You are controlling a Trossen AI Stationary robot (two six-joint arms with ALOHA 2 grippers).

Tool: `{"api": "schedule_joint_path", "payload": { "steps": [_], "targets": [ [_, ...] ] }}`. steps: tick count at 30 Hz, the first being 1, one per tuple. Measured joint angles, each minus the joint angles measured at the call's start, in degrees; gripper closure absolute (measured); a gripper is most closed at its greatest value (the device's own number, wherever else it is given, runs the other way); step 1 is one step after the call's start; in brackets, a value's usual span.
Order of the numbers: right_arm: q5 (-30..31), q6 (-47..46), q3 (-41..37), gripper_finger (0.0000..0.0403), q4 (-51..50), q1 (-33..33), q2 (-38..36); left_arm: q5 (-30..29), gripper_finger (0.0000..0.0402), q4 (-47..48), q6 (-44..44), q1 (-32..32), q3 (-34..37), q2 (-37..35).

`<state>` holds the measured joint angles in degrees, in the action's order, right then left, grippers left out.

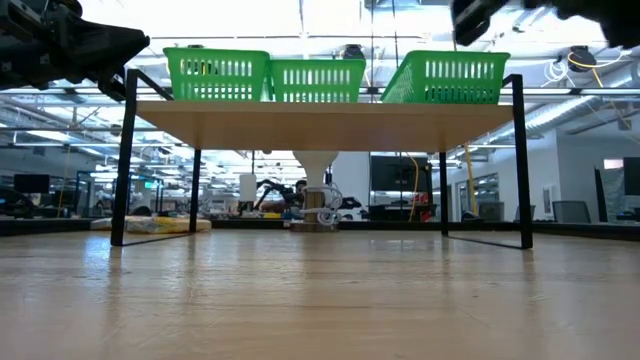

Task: Pick & Place Office Desk Supplies
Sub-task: Put the green spring keychain into the center green bin on the shelf

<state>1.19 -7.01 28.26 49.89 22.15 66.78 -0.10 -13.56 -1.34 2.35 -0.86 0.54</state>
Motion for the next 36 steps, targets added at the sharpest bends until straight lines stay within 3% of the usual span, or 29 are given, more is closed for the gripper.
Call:
{"api": "schedule_joint_path", "payload": {
  "steps": [7,14,20,26,31,36],
  "targets": [
    [-5.89,-0.93,4.38,0.0402,-1.66,-9.29,0.00,0.00,0.0357,0.00,0.00,-0.01,0.00,0.00],
    [-5.49,4.00,11.45,0.0402,-9.00,-15.91,0.64,0.00,0.0357,0.00,0.00,-0.02,0.00,-0.02],
    [-5.49,5.41,16.40,0.0402,-10.51,-21.12,6.40,0.00,0.0357,0.02,0.00,-0.02,0.00,0.00],
    [-2.91,8.79,22.89,0.0402,-20.09,-24.83,13.16,0.00,0.0357,0.03,0.00,-0.02,0.00,0.00],
    [1.92,13.74,29.17,0.0402,-33.48,-25.92,14.86,0.02,0.0357,0.00,0.00,0.00,0.00,-0.01],
    [1.73,17.17,35.14,0.0385,-46.42,-25.73,14.91,0.02,0.0357,-0.01,0.00,0.00,0.00,-0.02]
  ]
}}
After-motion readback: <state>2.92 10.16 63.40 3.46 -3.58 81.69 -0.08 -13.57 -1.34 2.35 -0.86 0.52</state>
